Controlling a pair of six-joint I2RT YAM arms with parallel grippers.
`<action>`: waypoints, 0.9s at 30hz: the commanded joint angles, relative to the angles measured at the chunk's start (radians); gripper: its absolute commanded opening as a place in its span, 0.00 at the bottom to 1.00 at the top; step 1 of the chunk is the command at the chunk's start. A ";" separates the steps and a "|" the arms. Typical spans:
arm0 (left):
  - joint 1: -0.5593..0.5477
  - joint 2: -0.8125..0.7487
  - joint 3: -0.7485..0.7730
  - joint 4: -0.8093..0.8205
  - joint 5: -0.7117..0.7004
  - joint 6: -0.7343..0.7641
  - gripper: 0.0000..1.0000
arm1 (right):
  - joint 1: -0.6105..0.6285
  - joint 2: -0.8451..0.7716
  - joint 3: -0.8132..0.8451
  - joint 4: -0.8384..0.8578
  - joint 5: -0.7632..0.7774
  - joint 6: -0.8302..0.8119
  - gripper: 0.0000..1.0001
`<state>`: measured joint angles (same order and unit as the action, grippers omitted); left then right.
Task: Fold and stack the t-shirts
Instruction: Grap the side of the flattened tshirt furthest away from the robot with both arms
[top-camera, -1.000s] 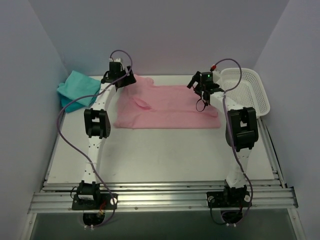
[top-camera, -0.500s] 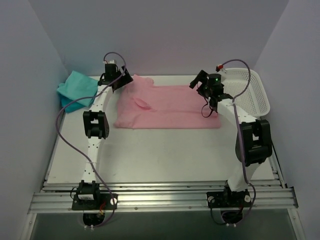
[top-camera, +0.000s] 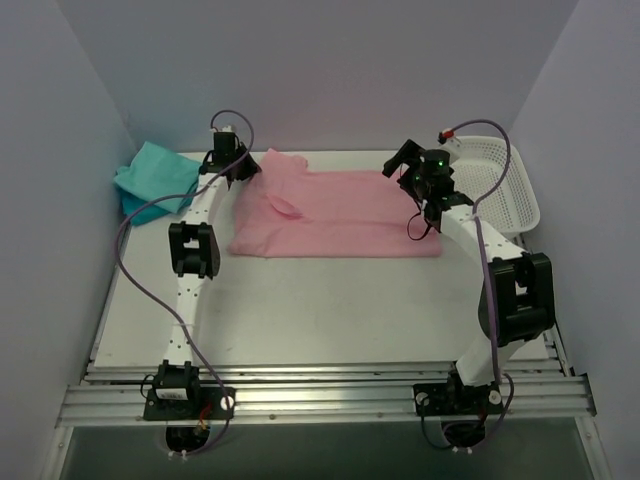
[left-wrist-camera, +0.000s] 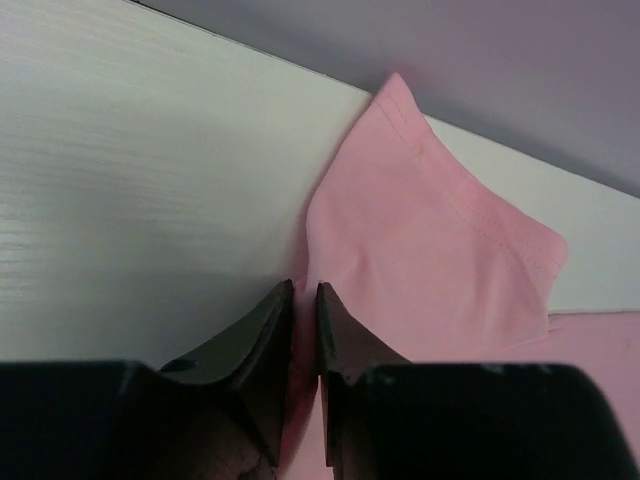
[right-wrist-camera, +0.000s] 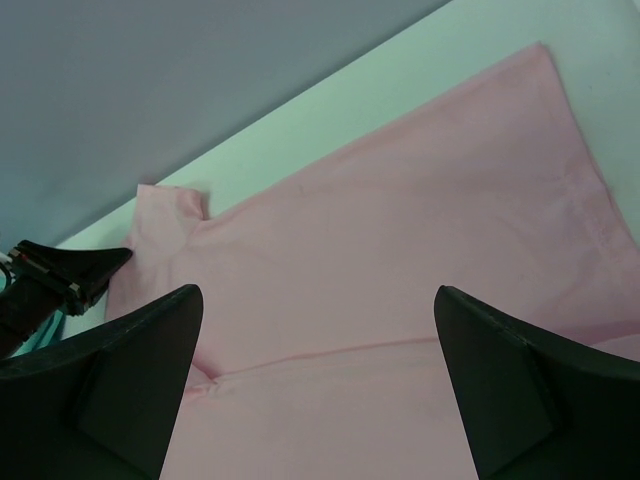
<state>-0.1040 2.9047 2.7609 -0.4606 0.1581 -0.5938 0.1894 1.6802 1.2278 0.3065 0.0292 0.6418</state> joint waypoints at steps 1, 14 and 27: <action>-0.006 -0.021 -0.049 -0.058 -0.022 0.022 0.25 | -0.001 -0.028 -0.020 0.011 0.014 -0.016 0.97; -0.003 -0.212 -0.371 -0.059 -0.094 -0.011 0.05 | -0.002 -0.071 -0.100 -0.018 0.110 -0.030 0.96; -0.049 -0.357 -0.550 -0.047 -0.149 0.009 0.03 | -0.019 0.398 0.295 -0.124 0.135 -0.093 0.96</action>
<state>-0.1406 2.6072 2.2700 -0.4198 0.0517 -0.6140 0.1829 1.9923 1.4387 0.2462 0.1486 0.5831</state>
